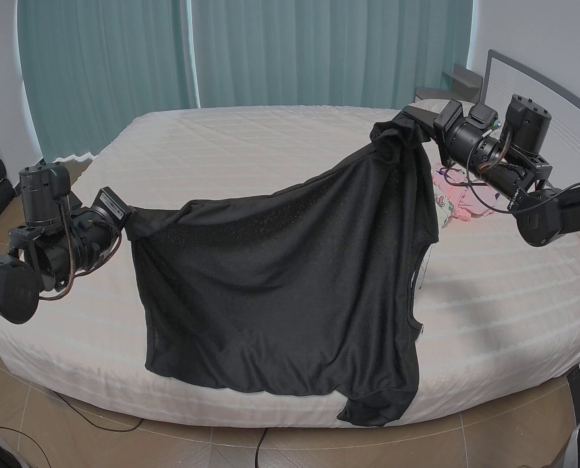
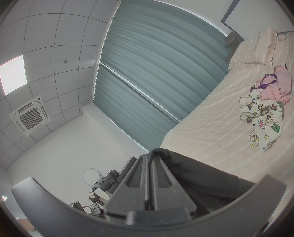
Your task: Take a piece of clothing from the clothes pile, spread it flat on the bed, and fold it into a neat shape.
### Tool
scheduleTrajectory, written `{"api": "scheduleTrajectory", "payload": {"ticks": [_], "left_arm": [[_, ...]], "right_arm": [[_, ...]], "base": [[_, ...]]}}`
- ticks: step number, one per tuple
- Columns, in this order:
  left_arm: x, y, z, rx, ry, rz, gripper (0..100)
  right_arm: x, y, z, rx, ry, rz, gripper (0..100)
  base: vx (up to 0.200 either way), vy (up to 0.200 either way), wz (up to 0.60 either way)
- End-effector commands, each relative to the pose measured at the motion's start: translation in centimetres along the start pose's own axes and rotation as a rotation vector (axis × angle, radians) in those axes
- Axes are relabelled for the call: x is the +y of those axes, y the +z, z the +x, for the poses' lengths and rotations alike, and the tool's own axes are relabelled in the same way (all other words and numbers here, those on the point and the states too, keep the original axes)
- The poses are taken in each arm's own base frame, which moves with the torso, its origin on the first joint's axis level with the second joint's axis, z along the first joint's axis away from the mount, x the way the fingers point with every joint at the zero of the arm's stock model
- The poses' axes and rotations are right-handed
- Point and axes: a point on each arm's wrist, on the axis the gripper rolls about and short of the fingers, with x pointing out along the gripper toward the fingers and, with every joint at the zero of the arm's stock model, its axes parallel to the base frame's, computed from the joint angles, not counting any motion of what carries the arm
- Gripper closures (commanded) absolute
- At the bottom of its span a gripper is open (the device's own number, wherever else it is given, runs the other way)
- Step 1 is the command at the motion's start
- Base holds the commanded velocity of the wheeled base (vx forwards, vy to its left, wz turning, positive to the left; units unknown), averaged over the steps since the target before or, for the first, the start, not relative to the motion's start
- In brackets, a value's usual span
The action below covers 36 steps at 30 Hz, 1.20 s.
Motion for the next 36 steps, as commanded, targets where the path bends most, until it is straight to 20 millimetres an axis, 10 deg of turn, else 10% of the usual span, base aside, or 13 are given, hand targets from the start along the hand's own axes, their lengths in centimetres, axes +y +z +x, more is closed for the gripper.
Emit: {"api": "scheduleTrajectory", "payload": {"ticks": [1,10,36], "left_arm": [[0.9,-1.3,3.6,0.031,0.028,0.000,100],[1.4,-2.1,7.3,0.039,0.053,0.007,100],[1.8,-2.2,7.3,0.047,0.067,0.007,100]], "right_arm": [[-2.5,-1.7,1.2,0.036,-0.043,0.019,100],[-3.8,-2.7,2.6,0.011,-0.082,0.024,100],[-4.3,-3.1,2.8,0.010,-0.092,0.026,100]], "base": [[0.000,0.000,0.00],[0.000,0.000,0.00],[0.054,0.000,0.00]]}}
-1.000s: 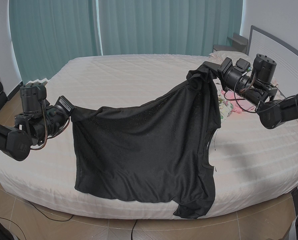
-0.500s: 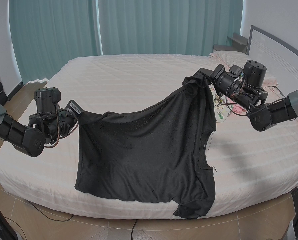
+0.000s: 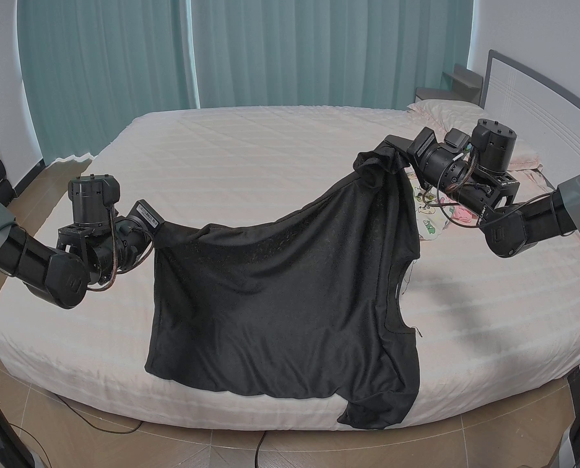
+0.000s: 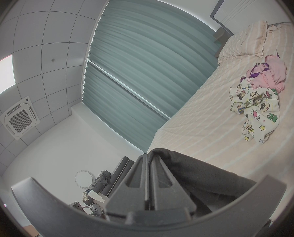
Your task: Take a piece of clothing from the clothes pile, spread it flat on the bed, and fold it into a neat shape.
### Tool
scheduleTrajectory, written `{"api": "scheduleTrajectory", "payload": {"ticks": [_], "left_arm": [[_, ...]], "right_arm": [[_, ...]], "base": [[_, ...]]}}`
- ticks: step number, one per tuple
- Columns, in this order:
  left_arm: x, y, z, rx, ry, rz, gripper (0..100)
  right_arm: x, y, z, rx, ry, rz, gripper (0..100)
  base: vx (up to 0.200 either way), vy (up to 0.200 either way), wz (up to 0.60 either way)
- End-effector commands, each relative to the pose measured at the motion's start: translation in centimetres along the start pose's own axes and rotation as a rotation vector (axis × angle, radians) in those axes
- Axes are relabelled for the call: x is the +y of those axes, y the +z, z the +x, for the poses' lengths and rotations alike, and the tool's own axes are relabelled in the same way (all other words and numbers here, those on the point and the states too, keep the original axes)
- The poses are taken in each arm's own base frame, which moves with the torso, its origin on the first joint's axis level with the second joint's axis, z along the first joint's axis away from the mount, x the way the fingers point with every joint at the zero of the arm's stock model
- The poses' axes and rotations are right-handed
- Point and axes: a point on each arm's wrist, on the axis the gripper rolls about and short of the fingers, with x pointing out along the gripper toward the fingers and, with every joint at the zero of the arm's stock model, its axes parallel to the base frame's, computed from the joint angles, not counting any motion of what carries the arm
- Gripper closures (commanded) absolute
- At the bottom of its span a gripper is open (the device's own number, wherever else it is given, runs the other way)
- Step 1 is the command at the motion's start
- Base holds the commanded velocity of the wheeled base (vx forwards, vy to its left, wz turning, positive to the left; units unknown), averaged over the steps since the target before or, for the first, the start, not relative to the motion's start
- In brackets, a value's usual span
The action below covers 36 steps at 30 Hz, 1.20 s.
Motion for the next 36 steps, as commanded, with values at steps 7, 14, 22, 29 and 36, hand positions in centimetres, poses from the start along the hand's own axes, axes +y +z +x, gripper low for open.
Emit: {"api": "scheduleTrajectory", "payload": {"ticks": [7,14,22,29,36], "left_arm": [[0.7,-0.5,0.7,0.012,0.027,-0.001,100],[1.3,-1.1,1.6,0.029,0.047,0.003,100],[3.0,-2.7,3.5,0.073,0.103,0.008,100],[4.4,-4.0,5.1,0.102,0.140,0.011,100],[5.8,-5.2,6.7,0.087,0.161,0.013,100]], "right_arm": [[-0.5,0.0,0.6,-0.003,-0.001,-0.024,100],[-1.4,-0.3,2.0,0.001,-0.004,-0.038,100],[-4.2,-2.2,3.6,0.065,-0.074,-0.075,100],[-6.0,-2.9,5.1,-0.011,-0.146,-0.090,100],[-8.1,-5.1,6.0,0.006,-0.190,-0.082,100]], "base": [[0.200,0.000,0.00],[0.200,0.000,0.00],[0.075,0.000,0.00],[0.000,0.000,0.00],[0.000,0.000,0.00]]}}
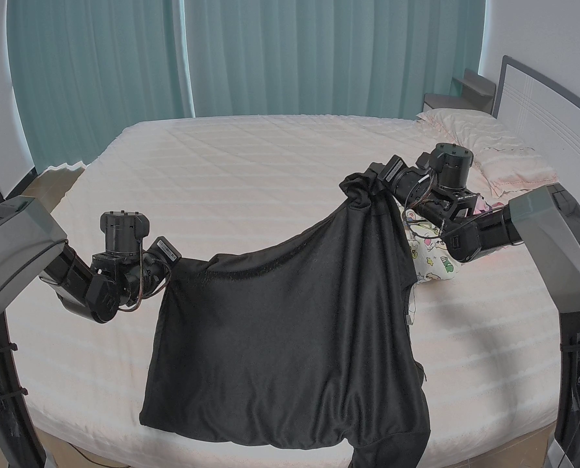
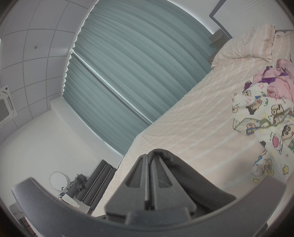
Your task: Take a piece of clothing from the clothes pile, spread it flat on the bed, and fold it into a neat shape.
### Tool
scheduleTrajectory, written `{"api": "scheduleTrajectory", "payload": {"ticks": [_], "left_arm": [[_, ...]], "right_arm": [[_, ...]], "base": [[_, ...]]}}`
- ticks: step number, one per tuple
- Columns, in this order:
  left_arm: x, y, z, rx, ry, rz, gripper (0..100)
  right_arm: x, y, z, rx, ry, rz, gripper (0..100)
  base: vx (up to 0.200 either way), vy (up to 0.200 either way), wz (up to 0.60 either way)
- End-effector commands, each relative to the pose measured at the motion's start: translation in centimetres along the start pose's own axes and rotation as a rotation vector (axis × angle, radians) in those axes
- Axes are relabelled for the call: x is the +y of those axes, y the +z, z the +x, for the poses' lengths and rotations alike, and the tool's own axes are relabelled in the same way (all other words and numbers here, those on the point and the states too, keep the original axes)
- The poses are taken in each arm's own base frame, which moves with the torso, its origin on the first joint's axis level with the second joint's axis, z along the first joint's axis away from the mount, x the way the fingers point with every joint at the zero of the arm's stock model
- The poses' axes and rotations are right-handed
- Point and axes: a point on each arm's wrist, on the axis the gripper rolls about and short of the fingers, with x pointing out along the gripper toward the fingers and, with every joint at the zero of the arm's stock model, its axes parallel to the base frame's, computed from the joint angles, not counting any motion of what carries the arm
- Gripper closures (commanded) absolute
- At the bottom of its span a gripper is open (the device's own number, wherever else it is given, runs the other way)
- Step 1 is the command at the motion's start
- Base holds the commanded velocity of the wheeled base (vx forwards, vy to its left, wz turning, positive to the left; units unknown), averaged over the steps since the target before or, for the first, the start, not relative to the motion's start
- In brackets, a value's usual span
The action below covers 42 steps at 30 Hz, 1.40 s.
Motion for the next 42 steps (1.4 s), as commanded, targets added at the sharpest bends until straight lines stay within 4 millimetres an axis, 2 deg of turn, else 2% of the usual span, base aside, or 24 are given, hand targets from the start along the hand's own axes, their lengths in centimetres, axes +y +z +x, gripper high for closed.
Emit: {"api": "scheduleTrajectory", "payload": {"ticks": [1,2,3,9,13,15,17,23,24,26,27,28,29,30,31,32,33,34,35,36,39,42], "left_arm": [[1.3,-1.2,1.7,0.013,0.039,0.003,100],[1.7,-1.6,2.5,0.005,0.052,0.004,100],[1.9,-1.8,2.8,-0.004,0.057,0.004,0],[2.2,-2.2,4.3,-0.019,0.067,-0.008,0],[2.4,-2.0,4.3,-0.041,0.084,-0.008,0],[2.7,-1.2,4.2,-0.070,0.099,-0.011,0],[2.8,-0.5,4.0,-0.085,0.103,-0.017,0],[1.7,3.4,1.5,-0.169,0.059,-0.051,0],[1.6,3.6,1.1,-0.172,0.058,-0.054,0],[1.6,3.8,0.9,-0.175,0.056,-0.055,0],[1.8,3.5,-0.8,-0.148,0.081,-0.057,0],[1.8,3.5,-0.8,-0.148,0.081,-0.057,0],[2.0,3.0,-2.8,-0.110,0.077,-0.064,0],[2.0,3.0,-2.8,-0.110,0.077,-0.064,0],[2.2,2.5,-4.3,-0.073,0.066,-0.086,0],[2.3,2.2,-4.8,-0.062,0.064,-0.094,0],[2.4,1.4,-6.4,-0.019,0.055,-0.131,0],[2.4,1.4,-6.4,-0.019,0.055,-0.131,0],[3.2,-0.1,-8.9,0.077,0.037,-0.164,0],[3.8,-1.0,-10.2,0.135,0.036,-0.164,0],[5.3,-2.9,-12.7,0.237,0.046,-0.159,0],[6.7,-4.3,-14.0,0.293,0.093,-0.154,0]], "right_arm": [[-1.9,-2.0,1.1,0.024,-0.034,0.006,100],[-2.7,-2.4,1.5,0.035,-0.064,0.009,0],[-3.0,-2.5,1.6,0.045,-0.082,0.011,0],[-4.5,-2.7,2.0,0.054,-0.123,0.017,0],[-5.8,-1.8,1.7,0.024,-0.165,0.016,0],[-6.4,-1.2,1.4,0.019,-0.185,0.018,0],[-6.9,-1.0,0.8,0.035,-0.223,0.026,0],[-6.0,-1.5,-3.2,0.132,-0.297,0.045,0],[-5.6,-1.6,-4.1,0.147,-0.308,0.049,0],[-5.5,-1.6,-4.5,0.155,-0.313,0.050,0],[-4.9,-2.0,-7.3,0.203,-0.355,0.059,0],[-4.9,-2.0,-7.3,0.203,-0.355,0.059,0],[-4.2,-2.1,-9.6,0.230,-0.378,0.070,0],[-4.2,-2.1,-9.6,0.230,-0.378,0.070,0],[-4.0,-2.3,-11.4,0.252,-0.402,0.083,0],[-4.0,-2.4,-11.9,0.259,-0.409,0.086,0],[-3.8,-2.7,-13.6,0.281,-0.427,0.095,0],[-3.8,-2.7,-13.6,0.281,-0.427,0.095,0],[-3.6,-3.3,-16.0,0.334,-0.441,0.132,0],[-3.7,-3.7,-17.0,0.365,-0.443,0.154,0],[-3.7,-4.5,-19.4,0.417,-0.438,0.202,0],[-4.3,-5.2,-20.3,0.423,-0.441,0.277,0]], "base": [[0.000,0.000,0.00],[0.000,0.000,0.00],[0.000,0.000,0.00],[0.000,0.000,0.00],[0.000,0.000,0.00],[0.000,0.000,0.00],[0.000,0.000,0.00],[0.000,0.000,0.00],[0.000,0.000,0.00],[0.000,0.000,0.00],[0.000,0.000,0.00],[0.000,0.000,0.00],[0.000,0.000,0.00],[0.000,0.000,0.00],[0.000,0.000,0.00],[0.000,0.000,0.00],[0.000,0.000,0.00],[0.000,0.000,0.00],[0.000,0.000,0.00],[0.000,0.000,0.00],[0.000,0.000,0.00],[0.000,0.000,0.00]]}}
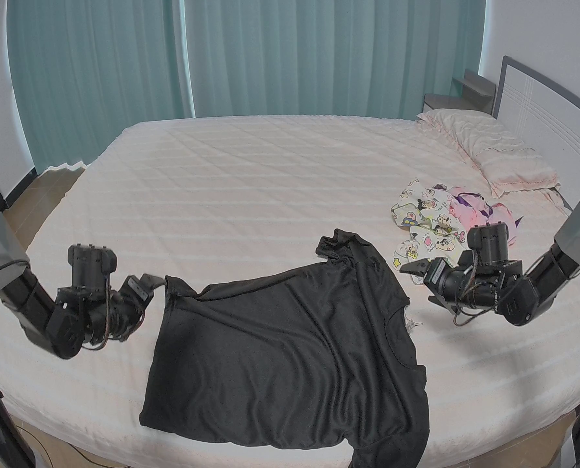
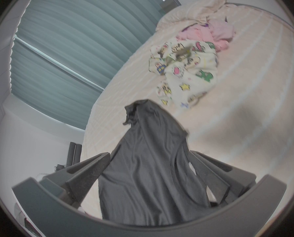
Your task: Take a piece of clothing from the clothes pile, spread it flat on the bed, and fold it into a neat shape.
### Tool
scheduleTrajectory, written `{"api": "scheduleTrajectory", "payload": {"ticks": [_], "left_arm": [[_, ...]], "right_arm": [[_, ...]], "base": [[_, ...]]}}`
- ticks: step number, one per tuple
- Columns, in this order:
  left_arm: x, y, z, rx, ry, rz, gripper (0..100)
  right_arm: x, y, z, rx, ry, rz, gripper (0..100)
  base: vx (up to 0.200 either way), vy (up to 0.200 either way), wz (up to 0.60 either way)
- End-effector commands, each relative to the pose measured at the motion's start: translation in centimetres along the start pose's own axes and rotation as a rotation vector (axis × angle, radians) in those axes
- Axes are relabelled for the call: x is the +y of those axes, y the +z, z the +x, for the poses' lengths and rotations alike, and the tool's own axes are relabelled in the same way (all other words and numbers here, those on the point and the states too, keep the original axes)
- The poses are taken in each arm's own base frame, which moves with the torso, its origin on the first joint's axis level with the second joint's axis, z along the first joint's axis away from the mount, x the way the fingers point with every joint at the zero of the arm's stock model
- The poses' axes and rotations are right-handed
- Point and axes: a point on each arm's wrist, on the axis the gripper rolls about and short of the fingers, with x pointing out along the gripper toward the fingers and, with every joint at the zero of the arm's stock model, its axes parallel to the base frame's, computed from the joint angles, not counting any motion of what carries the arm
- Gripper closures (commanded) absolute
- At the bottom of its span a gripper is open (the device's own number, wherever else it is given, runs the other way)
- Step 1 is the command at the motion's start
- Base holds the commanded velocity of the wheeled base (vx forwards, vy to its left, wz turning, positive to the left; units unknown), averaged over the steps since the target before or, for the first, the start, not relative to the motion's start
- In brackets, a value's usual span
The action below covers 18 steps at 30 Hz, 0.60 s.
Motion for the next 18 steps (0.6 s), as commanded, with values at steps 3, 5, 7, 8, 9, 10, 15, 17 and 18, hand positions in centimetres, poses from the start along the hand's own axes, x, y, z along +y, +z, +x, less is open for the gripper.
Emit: {"api": "scheduleTrajectory", "payload": {"ticks": [3,5,7,8,9,10,15,17,18], "left_arm": [[4.2,-4.8,-6.9,0.226,0.048,-0.008,0],[5.3,-5.9,-6.8,0.270,0.099,0.007,0],[6.1,-6.5,-6.9,0.292,0.137,0.015,0],[6.3,-6.6,-6.9,0.299,0.146,0.023,0],[6.5,-6.7,-7.0,0.306,0.153,0.036,0],[6.7,-6.8,-7.1,0.315,0.163,0.056,0],[8.3,-8.0,-6.6,0.382,0.240,0.158,0],[8.7,-8.3,-6.3,0.386,0.265,0.165,0],[8.9,-8.4,-6.2,0.390,0.275,0.166,0]], "right_arm": [[-2.3,-3.3,-5.3,0.090,0.030,0.147,0],[-3.1,-3.9,-5.0,0.105,0.013,0.152,0],[-3.5,-4.0,-4.9,0.102,0.020,0.163,0],[-3.8,-3.7,-4.9,0.099,0.025,0.167,0],[-4.1,-3.5,-5.0,0.097,0.029,0.173,0],[-4.2,-3.3,-5.1,0.100,0.033,0.179,0],[-4.5,-3.1,-5.4,0.120,0.054,0.188,0],[-4.6,-3.2,-5.4,0.122,0.052,0.186,0],[-4.5,-3.1,-5.4,0.120,0.053,0.184,0]], "base": [[0.000,0.000,0.00],[0.000,0.000,0.00],[0.000,0.000,0.00],[0.000,0.000,0.00],[0.000,0.000,0.00],[0.000,0.000,0.00],[0.000,0.000,0.00],[0.000,0.000,0.00],[0.000,0.000,0.00]]}}
